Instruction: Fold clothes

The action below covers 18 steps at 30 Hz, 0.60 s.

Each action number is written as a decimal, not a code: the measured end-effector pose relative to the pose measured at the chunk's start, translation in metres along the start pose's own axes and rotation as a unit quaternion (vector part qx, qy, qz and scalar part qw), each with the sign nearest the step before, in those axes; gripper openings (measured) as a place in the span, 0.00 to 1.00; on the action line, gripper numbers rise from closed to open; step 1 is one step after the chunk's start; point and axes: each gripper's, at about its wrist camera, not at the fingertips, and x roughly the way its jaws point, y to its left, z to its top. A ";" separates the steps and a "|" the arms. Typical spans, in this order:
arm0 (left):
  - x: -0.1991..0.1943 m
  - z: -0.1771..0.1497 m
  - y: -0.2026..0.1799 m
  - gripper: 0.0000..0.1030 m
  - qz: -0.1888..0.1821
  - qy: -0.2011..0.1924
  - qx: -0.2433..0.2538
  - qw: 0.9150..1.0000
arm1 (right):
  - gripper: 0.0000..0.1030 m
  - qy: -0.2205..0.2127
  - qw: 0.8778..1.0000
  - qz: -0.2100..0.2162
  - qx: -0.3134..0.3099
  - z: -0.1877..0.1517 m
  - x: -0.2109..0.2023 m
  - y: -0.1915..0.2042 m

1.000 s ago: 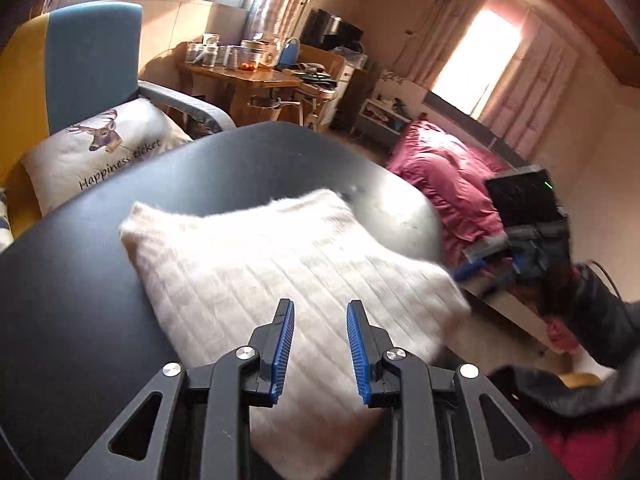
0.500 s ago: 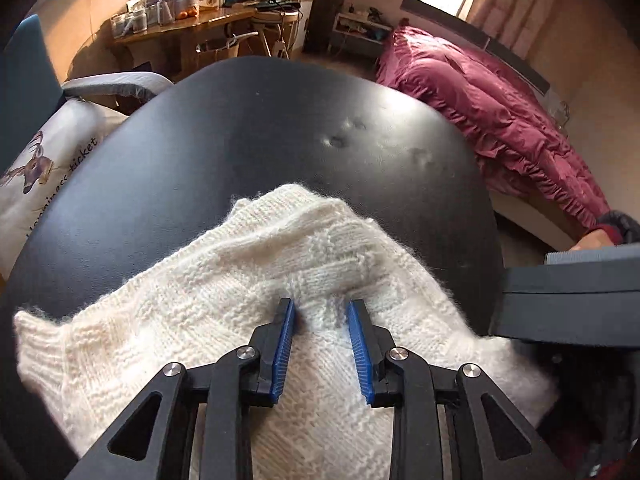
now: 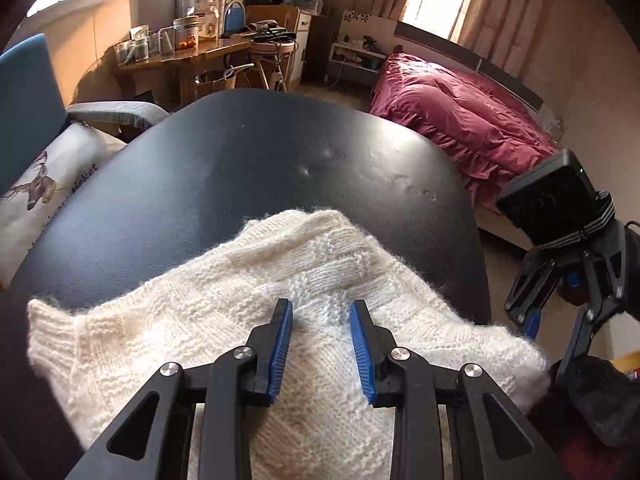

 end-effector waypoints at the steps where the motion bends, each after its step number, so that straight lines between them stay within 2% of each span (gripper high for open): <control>1: -0.004 -0.002 -0.002 0.30 0.005 -0.006 -0.002 1.000 | 0.42 -0.038 0.999 -0.020 0.003 -0.002 -0.013 0.002; 4: -0.017 -0.009 -0.008 0.30 0.027 -0.027 -0.012 0.999 | 0.44 -0.135 0.989 -0.054 0.020 0.000 -0.031 0.004; 6: -0.027 -0.016 -0.012 0.30 0.036 -0.041 -0.026 0.998 | 0.44 -0.172 0.982 -0.067 0.027 0.007 -0.028 0.005; 12: -0.046 -0.038 -0.032 0.30 0.051 -0.068 -0.042 0.996 | 0.44 -0.212 0.970 -0.101 0.068 0.052 -0.004 -0.014; 14: -0.048 -0.044 -0.040 0.30 0.047 -0.076 -0.045 0.995 | 0.44 -0.205 0.970 -0.106 0.080 0.060 0.006 -0.018; 15: -0.048 -0.046 -0.045 0.30 0.043 -0.080 -0.044 0.995 | 0.42 -0.198 0.972 -0.102 0.077 0.066 0.007 -0.017; 16: -0.047 -0.048 -0.050 0.30 0.038 -0.083 -0.043 0.995 | 0.37 -0.188 0.973 -0.116 0.068 0.071 0.011 -0.014; 18: -0.043 -0.051 -0.062 0.30 0.028 -0.081 -0.032 0.996 | 0.14 -0.163 0.973 -0.159 0.042 0.080 0.018 -0.008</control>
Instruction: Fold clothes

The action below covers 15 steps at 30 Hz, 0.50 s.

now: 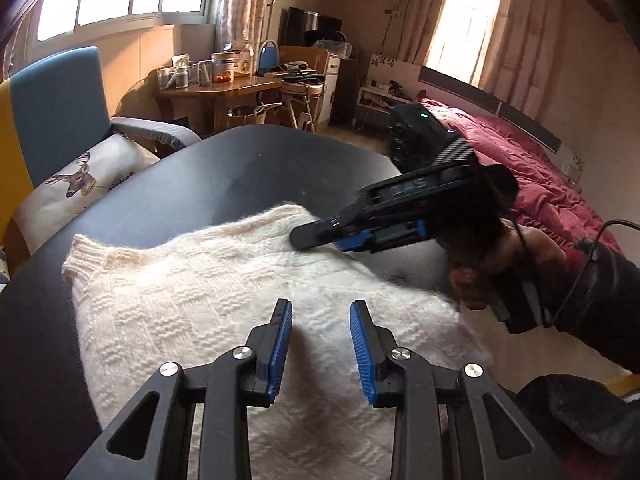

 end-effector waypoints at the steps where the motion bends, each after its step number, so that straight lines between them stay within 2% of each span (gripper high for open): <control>1: 0.002 -0.001 -0.006 0.30 -0.002 0.001 0.008 1.000 | 0.13 0.003 0.999 -0.021 -0.028 0.008 0.002 0.011; 3: 0.007 -0.001 -0.015 0.30 -0.014 0.001 0.017 1.000 | 0.12 -0.006 0.995 -0.049 -0.089 0.020 -0.007 0.037; 5: 0.012 0.000 -0.026 0.30 -0.038 -0.004 0.029 0.999 | 0.11 -0.037 0.985 -0.078 -0.153 0.022 -0.032 0.064; 6: 0.019 -0.001 -0.031 0.31 -0.042 -0.001 0.038 0.998 | 0.11 -0.029 0.979 -0.110 -0.167 0.021 -0.030 0.063; 8: 0.043 -0.008 -0.038 0.37 -0.058 0.031 0.036 0.997 | 0.11 0.007 0.968 -0.174 -0.178 0.019 -0.015 0.046; 9: 0.052 -0.011 -0.042 0.37 -0.060 0.039 0.039 0.997 | 0.11 0.029 0.966 -0.192 -0.168 0.017 -0.001 0.032; 10: 0.055 -0.013 -0.048 0.37 -0.053 0.032 0.047 0.997 | 0.11 0.033 0.972 -0.179 -0.148 0.014 0.003 0.017; 12: 0.058 -0.012 -0.056 0.49 -0.055 0.033 0.045 0.997 | 0.11 0.022 0.984 -0.141 -0.111 0.012 0.000 -0.005; 15: 0.063 -0.010 -0.067 0.56 -0.040 0.031 0.057 0.997 | 0.11 0.008 0.987 -0.127 -0.100 0.011 -0.001 -0.013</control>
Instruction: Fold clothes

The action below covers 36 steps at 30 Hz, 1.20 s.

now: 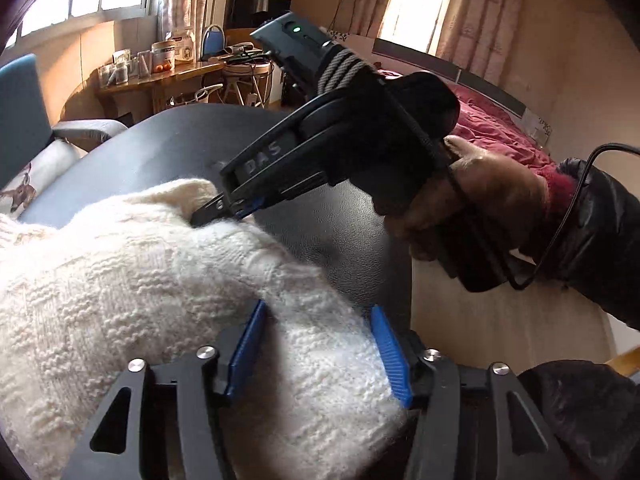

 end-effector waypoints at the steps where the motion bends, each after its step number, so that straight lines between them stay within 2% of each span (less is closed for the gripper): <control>1: 0.001 0.000 -0.005 0.58 0.010 0.000 0.012 1.000 | 0.11 -0.002 1.000 0.005 0.003 0.000 -0.001 -0.001; 2: 0.002 0.000 -0.011 0.61 0.019 0.000 0.024 1.000 | 0.11 -0.004 1.000 0.012 0.009 0.000 -0.003 -0.003; 4: -0.004 0.001 -0.015 0.62 0.023 -0.006 0.027 0.999 | 0.15 -0.008 1.000 0.024 0.018 0.002 -0.007 -0.004; 7: -0.022 0.003 -0.004 0.62 -0.001 -0.020 -0.013 1.000 | 0.21 -0.023 0.999 0.028 0.009 0.008 -0.022 0.004; 10: -0.053 0.002 0.013 0.62 -0.008 -0.049 -0.060 0.997 | 0.22 -0.052 0.998 0.009 -0.036 0.015 -0.045 0.029; 14: -0.097 -0.007 0.038 0.64 0.009 -0.087 -0.106 0.990 | 0.24 -0.064 0.991 0.025 -0.115 0.011 -0.067 0.074; 16: -0.115 -0.015 0.050 0.64 0.039 -0.100 -0.120 0.987 | 0.24 -0.051 0.985 0.042 -0.158 0.003 -0.071 0.099; 18: -0.122 -0.024 0.063 0.64 0.064 -0.098 -0.135 0.984 | 0.24 -0.019 0.977 0.041 -0.207 -0.011 -0.063 0.121; 21: -0.108 -0.039 0.074 0.64 0.096 -0.061 -0.134 0.984 | 0.24 0.049 0.964 0.016 -0.261 -0.038 -0.036 0.139; 22: -0.098 -0.048 0.074 0.64 0.099 -0.043 -0.131 0.985 | 0.24 0.072 0.960 0.000 -0.269 -0.048 -0.025 0.138; 23: -0.089 -0.056 0.073 0.64 0.105 -0.027 -0.127 0.986 | 0.22 0.104 0.955 -0.037 -0.277 -0.059 -0.010 0.133; 24: -0.081 -0.064 0.068 0.64 0.114 -0.020 -0.117 0.986 | 0.20 0.111 0.952 -0.053 -0.281 -0.068 0.000 0.128; 25: -0.078 -0.070 0.061 0.64 0.124 -0.022 -0.106 0.986 | 0.20 0.105 0.951 -0.056 -0.285 -0.076 0.005 0.122; 28: -0.067 -0.078 0.041 0.71 0.145 -0.022 -0.088 0.985 | 0.19 0.081 0.961 -0.036 -0.261 -0.082 0.004 0.110; 34: -0.084 -0.078 0.062 0.72 0.085 -0.058 -0.170 0.980 | 0.19 0.055 0.973 -0.014 -0.224 -0.081 -0.002 0.101; 36: -0.103 -0.077 0.077 0.72 0.058 -0.083 -0.214 0.972 | 0.21 0.052 0.982 0.009 -0.184 -0.074 -0.010 0.094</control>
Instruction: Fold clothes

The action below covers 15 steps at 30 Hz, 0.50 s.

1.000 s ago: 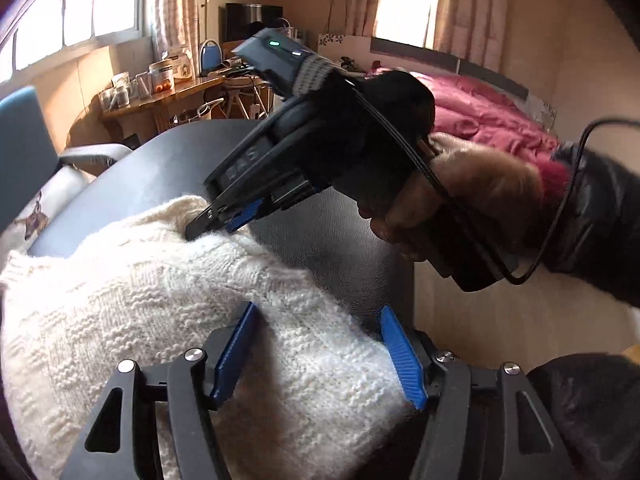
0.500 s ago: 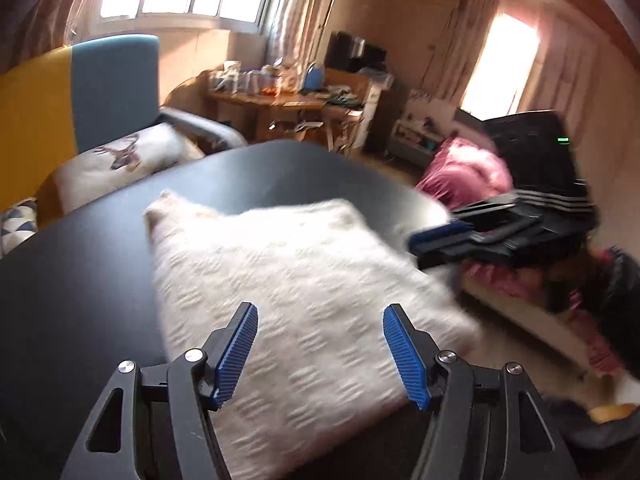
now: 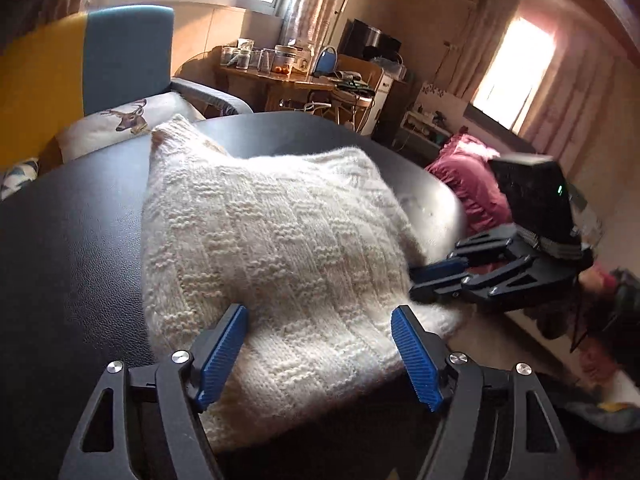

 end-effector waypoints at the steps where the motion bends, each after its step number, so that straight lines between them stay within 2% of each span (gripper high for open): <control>1: -0.007 0.007 0.009 0.72 -0.010 -0.010 -0.026 1.000 | 0.21 -0.004 1.000 0.013 0.021 0.002 -0.005 -0.005; 4: -0.025 0.032 0.041 0.74 -0.016 -0.039 -0.086 0.995 | 0.30 -0.055 0.995 0.042 0.077 0.011 -0.031 -0.020; 6: -0.030 0.047 0.057 0.77 0.005 -0.048 -0.098 0.994 | 0.51 -0.098 0.987 0.056 0.113 0.017 -0.049 -0.031; 7: -0.029 0.055 0.064 0.78 0.013 -0.045 -0.100 0.994 | 0.58 -0.110 0.984 0.059 0.130 0.023 -0.055 -0.037; 8: -0.026 0.062 0.070 0.78 0.024 -0.041 -0.098 0.994 | 0.69 -0.118 0.981 0.059 0.145 0.030 -0.059 -0.044; 10: -0.021 0.075 0.076 0.78 0.050 -0.035 -0.086 0.994 | 0.69 -0.132 0.976 0.057 0.161 0.048 -0.064 -0.053; 12: -0.011 0.084 0.081 0.79 0.057 -0.023 -0.074 0.995 | 0.69 -0.134 0.977 0.057 0.154 0.073 -0.065 -0.056; 15: 0.013 0.094 0.100 0.79 0.052 0.012 -0.096 0.994 | 0.69 -0.097 0.977 0.040 0.184 0.093 -0.051 -0.078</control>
